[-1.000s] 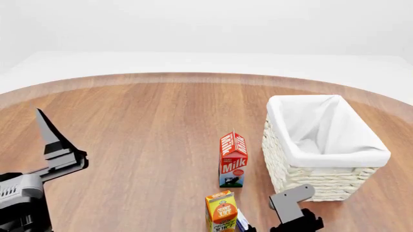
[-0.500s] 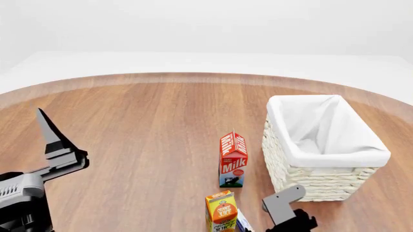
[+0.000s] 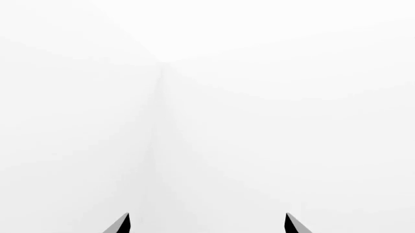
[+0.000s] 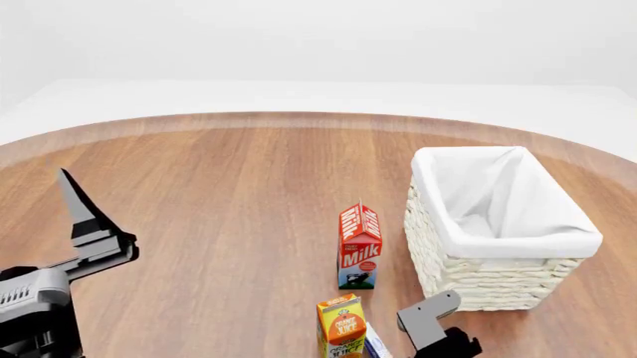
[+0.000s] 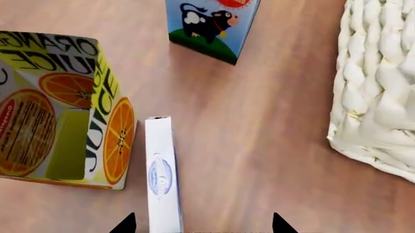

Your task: Pick up the cream cheese box and the butter, and put them in the basket.

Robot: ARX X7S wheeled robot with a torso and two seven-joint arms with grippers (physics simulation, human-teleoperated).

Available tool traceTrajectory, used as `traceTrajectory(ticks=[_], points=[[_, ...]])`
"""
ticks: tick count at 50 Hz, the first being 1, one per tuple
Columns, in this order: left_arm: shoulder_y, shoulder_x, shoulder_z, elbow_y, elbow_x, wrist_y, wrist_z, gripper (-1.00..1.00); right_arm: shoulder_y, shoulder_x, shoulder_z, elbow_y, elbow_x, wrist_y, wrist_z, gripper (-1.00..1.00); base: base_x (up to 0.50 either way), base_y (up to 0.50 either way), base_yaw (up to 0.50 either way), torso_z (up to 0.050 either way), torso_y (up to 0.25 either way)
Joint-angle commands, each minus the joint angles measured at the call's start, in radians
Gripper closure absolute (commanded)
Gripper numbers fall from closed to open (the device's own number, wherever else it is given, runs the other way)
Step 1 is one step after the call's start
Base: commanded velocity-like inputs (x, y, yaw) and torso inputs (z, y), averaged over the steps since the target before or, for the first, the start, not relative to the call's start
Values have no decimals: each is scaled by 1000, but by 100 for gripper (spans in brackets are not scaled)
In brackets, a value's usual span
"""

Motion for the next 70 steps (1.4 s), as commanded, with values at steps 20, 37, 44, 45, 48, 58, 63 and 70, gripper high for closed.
traceTrajectory(ticks=[20,37,44,45,48,58,63,70], points=[[4,14,-8,-25,20,28,15,-100,44,-62,-88,107,-79,-53,-93,-100,0,0,0,0,0],[2,9,-3,-21,20,21,9,-100,58,-87,-101,203,-104,-94,-113,-100,0,0,0,0,0],[1,6,-4,-21,16,19,7,-100,60,-82,-127,180,-120,-92,-110,100,0,0,0,0,0],[1,6,-3,-21,16,19,7,-100,60,-82,-126,179,-117,-91,-111,100,0,0,0,0,0],[1,5,-3,-20,15,18,6,-100,60,-79,-137,177,-125,-94,-114,100,0,0,0,0,0],[-2,2,2,-24,14,18,6,-100,64,-69,-163,161,-143,-100,-118,100,0,0,0,0,0],[-1,1,2,-26,14,21,4,-100,64,-60,-158,133,-136,-93,-112,100,0,0,0,0,0],[5,-2,-4,-26,10,23,1,-100,38,18,-58,-129,-58,-27,-17,100,0,0,0,0,0]])
